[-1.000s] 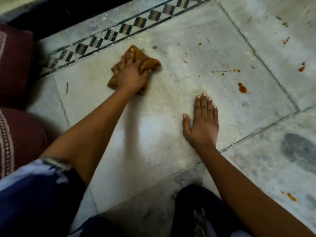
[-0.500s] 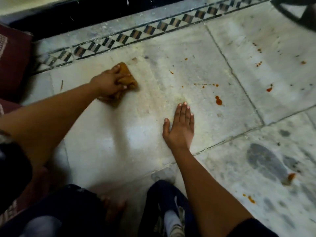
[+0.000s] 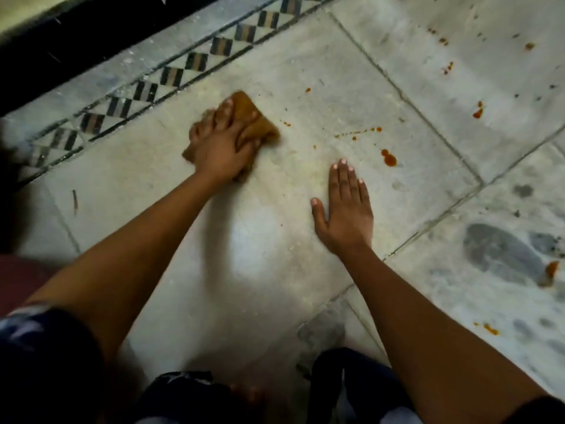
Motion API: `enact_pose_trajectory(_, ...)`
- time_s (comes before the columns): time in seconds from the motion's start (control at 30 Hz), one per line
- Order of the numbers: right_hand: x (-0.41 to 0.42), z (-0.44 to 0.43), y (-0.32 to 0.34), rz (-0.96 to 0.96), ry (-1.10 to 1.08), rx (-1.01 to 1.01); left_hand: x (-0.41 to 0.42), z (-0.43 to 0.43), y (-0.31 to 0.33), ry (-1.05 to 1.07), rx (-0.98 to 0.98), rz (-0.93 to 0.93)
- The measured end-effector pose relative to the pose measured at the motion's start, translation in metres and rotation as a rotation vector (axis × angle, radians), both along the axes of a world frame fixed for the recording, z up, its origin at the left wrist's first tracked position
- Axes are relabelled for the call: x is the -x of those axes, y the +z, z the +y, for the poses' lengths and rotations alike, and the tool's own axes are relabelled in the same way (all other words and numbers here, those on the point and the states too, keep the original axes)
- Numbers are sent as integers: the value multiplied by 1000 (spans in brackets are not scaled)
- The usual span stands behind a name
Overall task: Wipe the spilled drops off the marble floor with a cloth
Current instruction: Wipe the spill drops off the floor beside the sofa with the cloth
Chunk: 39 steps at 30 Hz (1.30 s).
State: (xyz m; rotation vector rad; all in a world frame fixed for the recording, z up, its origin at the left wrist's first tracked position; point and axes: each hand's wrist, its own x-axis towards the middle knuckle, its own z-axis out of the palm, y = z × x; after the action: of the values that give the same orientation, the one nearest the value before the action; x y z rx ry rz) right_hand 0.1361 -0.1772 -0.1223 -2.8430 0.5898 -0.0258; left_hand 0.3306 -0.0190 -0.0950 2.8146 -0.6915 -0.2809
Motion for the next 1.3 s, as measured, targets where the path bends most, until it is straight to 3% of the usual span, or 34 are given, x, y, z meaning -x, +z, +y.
enact_pose_trajectory(0.07, 1, 0, 0, 13, 2, 3, -12, -40, 1, 30, 10, 31)
enact_pose_trajectory(0.17, 0, -2, 1, 22, 7, 1, 12, -67, -2, -205, 10, 32)
enact_pose_trajectory(0.23, 0, -2, 1, 34, 13, 7, 41, -53, -3, -383, 16, 6)
enact_pose_trajectory(0.3, 0, -3, 0, 32, 14, 8, 52, -22, -4, -429, 12, -19)
enact_pose_trajectory(0.43, 1, -3, 0, 29, 8, 4, 3, 0, -1, -134, -34, -74)
enact_pose_trajectory(0.53, 1, -4, 1, 51, 17, -14, -37, -42, 8, 18, -18, 34)
enact_pose_trajectory(0.67, 0, -4, 4, 41, 12, -25, 5, -76, 5, -277, -12, 73)
enact_pose_trajectory(0.73, 1, -3, 3, 24, 11, -27, 36, -50, -2, -485, 8, 5)
enact_pose_trajectory(0.8, 0, -3, 1, 6, 11, -43, 41, -10, -3, -543, 28, -24)
enact_pose_trajectory(0.9, 0, -2, 1, -2, 1, -67, 4, 19, 2, -301, -40, -23)
enact_pose_trajectory(1.0, 0, -2, 1, 5, 5, -74, -49, -11, 5, 9, -13, 4)
enact_pose_trajectory(1.1, 0, -1, 2, -3, 0, -73, -66, -68, 7, 90, -6, 67)
enact_pose_trajectory(1.2, 0, -1, 3, -6, -2, -74, -36, -85, 2, -142, -27, 59)
enact_pose_trajectory(1.3, 0, -2, 2, -12, -5, -71, -3, -41, -1, -410, 20, 1)
